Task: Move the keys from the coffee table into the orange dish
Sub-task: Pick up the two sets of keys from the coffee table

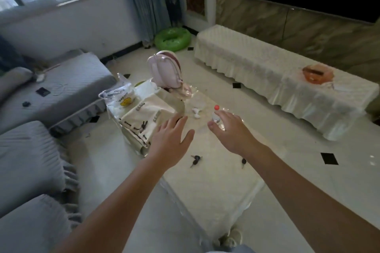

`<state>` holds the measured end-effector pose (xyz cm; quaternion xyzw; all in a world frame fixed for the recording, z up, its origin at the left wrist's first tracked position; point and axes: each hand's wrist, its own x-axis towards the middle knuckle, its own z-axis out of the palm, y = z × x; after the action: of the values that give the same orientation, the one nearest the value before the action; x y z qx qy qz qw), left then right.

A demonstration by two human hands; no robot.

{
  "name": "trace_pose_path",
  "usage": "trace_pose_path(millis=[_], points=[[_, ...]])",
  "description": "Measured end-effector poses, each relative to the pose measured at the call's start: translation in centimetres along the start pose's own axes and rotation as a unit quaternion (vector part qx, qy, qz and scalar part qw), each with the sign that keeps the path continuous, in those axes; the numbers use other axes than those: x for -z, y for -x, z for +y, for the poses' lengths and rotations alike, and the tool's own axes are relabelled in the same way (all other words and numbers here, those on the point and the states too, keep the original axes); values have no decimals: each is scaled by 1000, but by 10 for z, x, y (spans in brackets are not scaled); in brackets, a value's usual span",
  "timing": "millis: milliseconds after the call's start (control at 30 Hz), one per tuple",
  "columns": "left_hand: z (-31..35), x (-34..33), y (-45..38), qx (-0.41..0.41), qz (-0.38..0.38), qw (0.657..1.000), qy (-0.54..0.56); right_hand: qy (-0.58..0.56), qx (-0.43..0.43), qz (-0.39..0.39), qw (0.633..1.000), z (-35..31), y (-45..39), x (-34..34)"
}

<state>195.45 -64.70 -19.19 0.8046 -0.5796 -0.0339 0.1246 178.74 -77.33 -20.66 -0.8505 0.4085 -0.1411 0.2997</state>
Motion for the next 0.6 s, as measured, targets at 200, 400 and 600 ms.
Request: trace_pose_path(millis=[200, 400, 600], points=[[-14, -18, -20, 33, -38, 999, -13, -34, -1, -21, 999, 9, -36, -18], [-18, -41, -56, 16, -97, 995, -18, -20, -32, -18, 999, 34, -48, -20], [-18, -67, -96, -36, -146, 989, -12, -6, -96, 7, 995, 54, -54, -25]])
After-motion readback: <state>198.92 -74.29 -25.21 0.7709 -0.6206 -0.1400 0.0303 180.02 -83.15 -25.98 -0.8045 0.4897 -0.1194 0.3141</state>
